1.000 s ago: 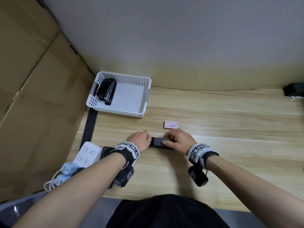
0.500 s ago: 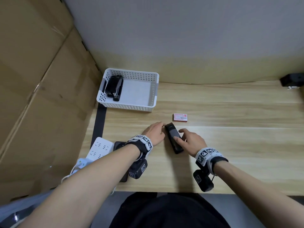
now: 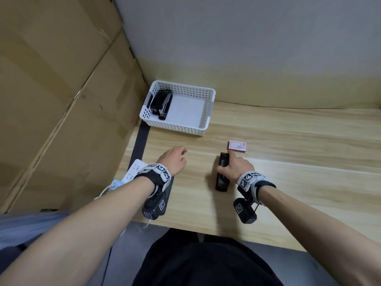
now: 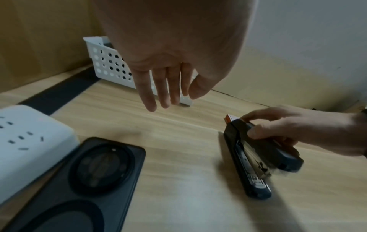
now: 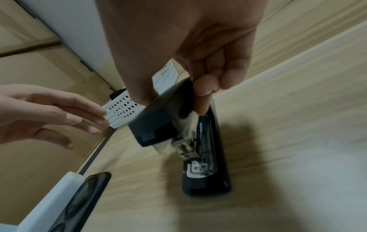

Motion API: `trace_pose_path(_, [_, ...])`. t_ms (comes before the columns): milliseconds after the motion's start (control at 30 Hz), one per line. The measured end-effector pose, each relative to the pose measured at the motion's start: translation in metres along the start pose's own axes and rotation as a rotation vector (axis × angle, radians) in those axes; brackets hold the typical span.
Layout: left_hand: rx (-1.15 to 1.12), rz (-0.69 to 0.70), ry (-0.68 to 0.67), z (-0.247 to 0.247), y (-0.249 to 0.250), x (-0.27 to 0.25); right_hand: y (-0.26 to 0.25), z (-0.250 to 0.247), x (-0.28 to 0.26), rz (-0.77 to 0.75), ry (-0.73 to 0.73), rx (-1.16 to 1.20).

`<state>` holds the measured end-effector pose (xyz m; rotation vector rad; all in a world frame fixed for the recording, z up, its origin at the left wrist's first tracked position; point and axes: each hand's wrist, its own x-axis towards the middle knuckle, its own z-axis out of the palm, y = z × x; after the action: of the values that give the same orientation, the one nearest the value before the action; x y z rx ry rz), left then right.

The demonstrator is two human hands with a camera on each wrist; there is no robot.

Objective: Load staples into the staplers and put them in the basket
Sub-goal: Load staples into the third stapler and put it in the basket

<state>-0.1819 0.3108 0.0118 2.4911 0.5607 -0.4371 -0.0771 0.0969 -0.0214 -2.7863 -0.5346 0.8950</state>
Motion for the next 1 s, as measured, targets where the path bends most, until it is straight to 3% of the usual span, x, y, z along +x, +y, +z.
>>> trace_pose_path(267, [0.030,0.010,0.079,-0.046,-0.008,0.024,-0.025,-0.029,-0.001,0.023,0.100,0.086])
trace_pose_path(633, [0.070,-0.007,0.181,-0.114,-0.057,0.097,-0.132,-0.112,0.051,-0.139,0.237,0.143])
trace_pose_path(1000, [0.025,-0.066,0.037,-0.127,-0.097,0.167,-0.218,-0.115,0.163,-0.039,0.165,0.143])
